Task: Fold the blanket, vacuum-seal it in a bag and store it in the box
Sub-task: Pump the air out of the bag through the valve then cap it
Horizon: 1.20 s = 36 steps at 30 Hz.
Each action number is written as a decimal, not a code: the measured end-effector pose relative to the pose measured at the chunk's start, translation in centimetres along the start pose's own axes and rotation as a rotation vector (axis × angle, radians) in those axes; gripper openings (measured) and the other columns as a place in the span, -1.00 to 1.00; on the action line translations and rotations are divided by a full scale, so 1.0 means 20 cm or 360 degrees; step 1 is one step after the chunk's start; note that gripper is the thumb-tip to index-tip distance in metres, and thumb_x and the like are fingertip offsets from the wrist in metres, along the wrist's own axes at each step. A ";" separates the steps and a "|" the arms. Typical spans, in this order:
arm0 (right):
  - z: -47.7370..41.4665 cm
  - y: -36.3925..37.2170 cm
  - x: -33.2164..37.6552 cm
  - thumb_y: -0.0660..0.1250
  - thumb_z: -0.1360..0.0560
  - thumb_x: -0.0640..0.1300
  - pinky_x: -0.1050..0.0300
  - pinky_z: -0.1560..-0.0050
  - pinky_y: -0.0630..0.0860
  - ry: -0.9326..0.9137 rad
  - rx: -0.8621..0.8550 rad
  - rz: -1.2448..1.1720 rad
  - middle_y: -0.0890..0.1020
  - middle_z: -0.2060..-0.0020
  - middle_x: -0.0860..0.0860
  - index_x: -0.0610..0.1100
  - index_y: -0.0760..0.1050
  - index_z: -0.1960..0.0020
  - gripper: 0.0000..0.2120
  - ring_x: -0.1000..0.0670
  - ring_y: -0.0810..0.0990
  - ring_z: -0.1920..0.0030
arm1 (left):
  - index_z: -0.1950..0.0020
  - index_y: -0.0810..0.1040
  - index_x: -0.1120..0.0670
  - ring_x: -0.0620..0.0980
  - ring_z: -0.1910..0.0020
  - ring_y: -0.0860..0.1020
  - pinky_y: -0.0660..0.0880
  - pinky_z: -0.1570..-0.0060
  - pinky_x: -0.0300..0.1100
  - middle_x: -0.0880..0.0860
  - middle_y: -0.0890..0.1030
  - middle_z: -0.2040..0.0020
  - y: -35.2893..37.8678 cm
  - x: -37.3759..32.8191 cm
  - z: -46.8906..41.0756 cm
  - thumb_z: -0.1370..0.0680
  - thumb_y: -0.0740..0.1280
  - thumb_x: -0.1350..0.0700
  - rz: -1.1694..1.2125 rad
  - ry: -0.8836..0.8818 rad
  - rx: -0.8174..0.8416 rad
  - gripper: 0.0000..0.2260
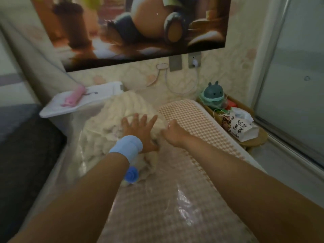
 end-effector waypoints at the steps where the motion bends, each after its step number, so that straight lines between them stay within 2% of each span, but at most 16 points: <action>1: -0.02 -0.02 0.06 0.18 -0.59 0.10 -0.13 -0.30 0.40 0.0045 -0.0132 0.0141 0.48 -0.33 -0.18 -0.23 0.28 -0.40 -0.47 -0.25 0.47 -0.32 | -0.54 -0.18 -0.21 0.10 -0.54 0.03 0.02 -0.41 0.25 -0.02 0.00 -0.58 -0.04 0.06 0.00 -0.43 0.22 -0.34 0.0187 0.0053 -0.0091 -0.18; 3: -0.08 -0.09 0.20 0.10 -0.60 0.05 -0.17 -0.30 0.39 0.0049 -0.0354 0.0249 0.47 -0.32 -0.21 -0.24 0.32 -0.35 -0.55 -0.28 0.46 -0.32 | -0.51 0.16 -0.15 0.09 -0.43 0.29 0.25 -0.38 0.06 0.00 0.26 -0.50 -0.14 0.19 0.00 -0.51 0.29 -0.12 0.0678 0.0156 -0.0397 -0.40; 6: -0.20 -0.15 0.42 0.07 -0.64 -0.07 0.01 -0.12 0.42 -0.0170 -0.0287 0.0182 0.50 -0.27 -0.26 -0.29 0.35 -0.27 -0.66 -0.26 0.51 -0.26 | -0.32 0.48 -0.03 0.06 -0.22 0.48 0.40 -0.25 -0.05 0.03 0.50 -0.26 -0.26 0.40 -0.03 -0.54 0.29 0.08 0.1016 0.0084 -0.0779 -0.66; 8: -0.26 -0.14 0.61 0.07 -0.65 -0.12 0.11 -0.01 0.37 -0.0329 -0.0193 0.0231 0.53 -0.24 -0.24 -0.29 0.41 -0.24 -0.70 -0.23 0.53 -0.21 | -0.28 0.50 -0.02 0.04 -0.17 0.51 0.42 -0.24 -0.05 0.01 0.54 -0.21 -0.32 0.56 -0.06 -0.55 0.28 0.09 0.0976 -0.0065 -0.0780 -0.70; 11: -0.37 -0.05 0.87 0.11 -0.64 -0.13 0.12 0.02 0.38 -0.0489 -0.0034 0.0357 0.58 -0.19 -0.19 -0.21 0.51 -0.12 -0.76 -0.20 0.55 -0.17 | -0.29 0.48 -0.05 0.02 -0.17 0.52 0.43 -0.26 -0.04 -0.04 0.57 -0.21 -0.33 0.82 -0.13 -0.56 0.26 0.09 0.0907 -0.0270 -0.0629 -0.70; 16: -0.60 0.12 1.15 0.13 -0.63 -0.19 0.08 -0.11 0.45 -0.0640 0.0064 0.0512 0.55 -0.24 -0.13 -0.18 0.47 -0.23 -0.77 -0.15 0.53 -0.15 | -0.25 0.45 -0.18 0.07 -0.14 0.53 0.45 -0.22 0.09 -0.07 0.53 -0.22 -0.21 1.21 -0.28 -0.53 0.22 0.02 0.0833 -0.0591 -0.0518 -0.70; 18: -0.71 0.20 1.23 0.13 -0.62 -0.25 0.07 -0.12 0.46 -0.0645 0.0144 0.0626 0.58 -0.11 -0.11 -0.17 0.51 -0.09 -0.81 -0.15 0.52 -0.08 | -0.29 0.40 -0.13 0.11 -0.12 0.54 0.47 -0.18 0.00 -0.03 0.52 -0.21 -0.14 1.35 -0.37 -0.55 0.20 0.02 0.0693 -0.0635 -0.0452 -0.69; 20: -0.81 0.29 1.32 0.12 -0.61 -0.21 0.08 -0.03 0.44 -0.0663 0.0144 0.0700 0.60 0.05 -0.08 -0.13 0.47 0.12 -0.80 -0.14 0.48 0.02 | -0.25 0.32 -0.12 0.17 -0.04 0.55 0.50 -0.05 -0.02 0.04 0.56 -0.18 -0.08 1.49 -0.46 -0.53 0.14 -0.01 0.0521 -0.0619 -0.0358 -0.72; 22: -0.90 0.37 1.39 0.12 -0.59 -0.11 0.08 -0.10 0.46 -0.0698 0.0161 0.0721 0.63 -0.10 -0.09 -0.08 0.53 0.02 -0.80 -0.12 0.53 -0.02 | -0.24 0.27 -0.13 0.23 0.01 0.53 0.49 -0.01 0.02 0.17 0.53 -0.17 -0.03 1.57 -0.52 -0.52 0.14 -0.07 0.0481 -0.0655 -0.0263 -0.71; 24: -0.99 0.46 1.45 0.14 -0.58 -0.09 0.01 -0.25 0.47 -0.0711 0.0228 0.0781 0.58 -0.27 -0.07 0.03 0.54 -0.15 -0.75 -0.13 0.55 -0.17 | -0.36 0.25 -0.09 0.28 -0.14 0.47 0.45 -0.14 0.09 0.22 0.43 -0.28 0.00 1.65 -0.58 -0.57 0.14 -0.09 0.0523 -0.0760 -0.0226 -0.64; 25: -1.03 0.51 1.48 0.14 -0.59 -0.12 -0.02 -0.31 0.45 -0.0714 0.0276 0.0799 0.54 -0.32 -0.07 0.00 0.52 -0.28 -0.68 -0.14 0.53 -0.24 | -0.40 0.28 -0.06 0.27 -0.21 0.44 0.41 -0.19 0.08 0.21 0.41 -0.32 0.02 1.68 -0.60 -0.58 0.13 -0.13 0.0596 -0.0856 -0.0215 -0.59; 27: -1.08 0.61 1.54 0.15 -0.61 -0.18 -0.04 -0.39 0.38 -0.0697 0.0358 0.0834 0.47 -0.40 -0.09 -0.11 0.42 -0.45 -0.59 -0.15 0.47 -0.34 | -0.32 0.44 -0.07 0.23 -0.20 0.47 0.40 -0.15 0.04 0.16 0.47 -0.30 0.08 1.73 -0.64 -0.47 0.15 -0.30 0.0758 -0.0965 -0.0220 -0.48; 30: -1.15 0.75 1.57 0.16 -0.62 -0.23 -0.05 -0.45 0.32 -0.0646 0.0453 0.0894 0.38 -0.48 -0.14 -0.11 0.29 -0.54 -0.52 -0.17 0.39 -0.42 | -0.36 0.42 -0.04 0.18 -0.17 0.52 0.43 -0.19 0.05 0.13 0.53 -0.27 0.21 1.80 -0.71 -0.37 0.28 -0.28 0.0932 -0.0944 -0.0209 -0.39; 33: -1.18 0.84 1.55 0.19 -0.63 -0.21 -0.08 -0.47 0.28 -0.0681 0.0483 0.0913 0.32 -0.52 -0.12 -0.02 0.17 -0.60 -0.44 -0.19 0.36 -0.45 | -0.15 0.53 -0.14 0.10 0.04 0.54 0.46 -0.10 0.07 0.01 0.61 -0.09 0.29 1.86 -0.74 -0.23 0.10 -0.49 0.1050 -0.1132 -0.0407 -0.34; 34: -1.19 0.85 1.54 0.21 -0.62 -0.21 -0.09 -0.47 0.29 -0.0685 0.0465 0.0877 0.33 -0.51 -0.12 0.00 0.16 -0.60 -0.42 -0.20 0.37 -0.44 | -0.12 0.54 -0.14 0.09 0.07 0.53 0.45 -0.10 0.07 -0.02 0.61 -0.05 0.30 1.87 -0.75 -0.24 0.04 -0.51 0.1129 -0.1145 -0.0479 -0.33; 36: -1.17 0.82 1.52 0.22 -0.61 -0.21 -0.08 -0.45 0.33 -0.0657 0.0413 0.0689 0.33 -0.51 -0.11 0.00 0.15 -0.59 -0.41 -0.19 0.38 -0.43 | -0.14 0.53 -0.11 0.08 0.05 0.54 0.47 -0.12 0.05 0.01 0.61 -0.08 0.21 1.80 -0.65 -0.39 0.14 -0.38 0.1183 -0.1100 -0.0593 -0.50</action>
Point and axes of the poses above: each hand's wrist, its own z-axis away from the middle knuckle, its own y-axis out of the palm, x = y × z, the point moved 1 cm from there along -z, towards the middle knuckle
